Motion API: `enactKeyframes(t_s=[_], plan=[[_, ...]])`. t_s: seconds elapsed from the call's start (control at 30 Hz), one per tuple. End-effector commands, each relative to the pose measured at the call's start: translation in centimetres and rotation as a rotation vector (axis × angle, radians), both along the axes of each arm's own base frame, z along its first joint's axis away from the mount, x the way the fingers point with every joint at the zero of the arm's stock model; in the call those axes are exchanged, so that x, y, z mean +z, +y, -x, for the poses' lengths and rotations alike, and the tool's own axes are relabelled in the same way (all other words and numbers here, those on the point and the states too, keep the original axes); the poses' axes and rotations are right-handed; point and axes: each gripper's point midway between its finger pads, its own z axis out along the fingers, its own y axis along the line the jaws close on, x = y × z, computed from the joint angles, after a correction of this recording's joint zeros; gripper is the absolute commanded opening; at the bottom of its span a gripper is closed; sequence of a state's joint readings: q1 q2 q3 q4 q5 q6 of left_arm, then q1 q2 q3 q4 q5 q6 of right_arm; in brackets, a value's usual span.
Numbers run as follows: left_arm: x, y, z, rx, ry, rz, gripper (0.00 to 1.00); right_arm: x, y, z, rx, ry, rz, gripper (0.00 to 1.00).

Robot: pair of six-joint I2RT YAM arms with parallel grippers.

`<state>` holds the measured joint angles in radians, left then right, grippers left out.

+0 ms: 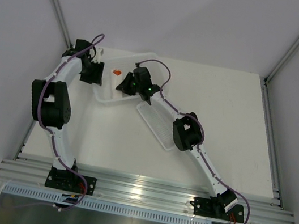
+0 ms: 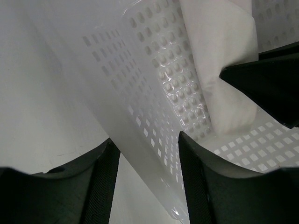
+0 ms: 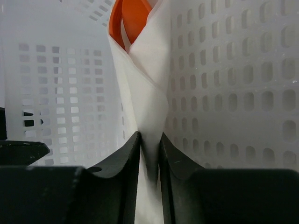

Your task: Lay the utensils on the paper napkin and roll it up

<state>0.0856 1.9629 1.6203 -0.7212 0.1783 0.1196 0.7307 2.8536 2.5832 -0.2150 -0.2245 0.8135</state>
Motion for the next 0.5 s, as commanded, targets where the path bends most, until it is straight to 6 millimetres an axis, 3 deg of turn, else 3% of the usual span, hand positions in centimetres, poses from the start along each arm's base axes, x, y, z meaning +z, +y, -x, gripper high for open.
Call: enactKeyframes(t_s=[0.0, 0.07, 0.1, 0.47], plan=[[1.5, -0.8, -0.7, 0.013, -0.023, 0.06, 0.54, -3.1, -1.5, -0.6, -0.06, 0.047, 0.071, 0.25], [1.5, -0.8, -0.6, 0.019, -0.02, 0.068, 0.49, -3.1, -1.6, -0.6, -0.055, 0.057, 0.065, 0.04], [1.4, -1.0, -0.6, 0.018, -0.018, 0.075, 0.48, -3.1, -1.7, -0.4, -0.049, 0.072, 0.058, 0.0], [1.0, -1.9, -1.2, 0.04, -0.02, 0.136, 0.42, 0.3, -0.4, 2.2, 0.11, 0.117, -0.038, 0.0]])
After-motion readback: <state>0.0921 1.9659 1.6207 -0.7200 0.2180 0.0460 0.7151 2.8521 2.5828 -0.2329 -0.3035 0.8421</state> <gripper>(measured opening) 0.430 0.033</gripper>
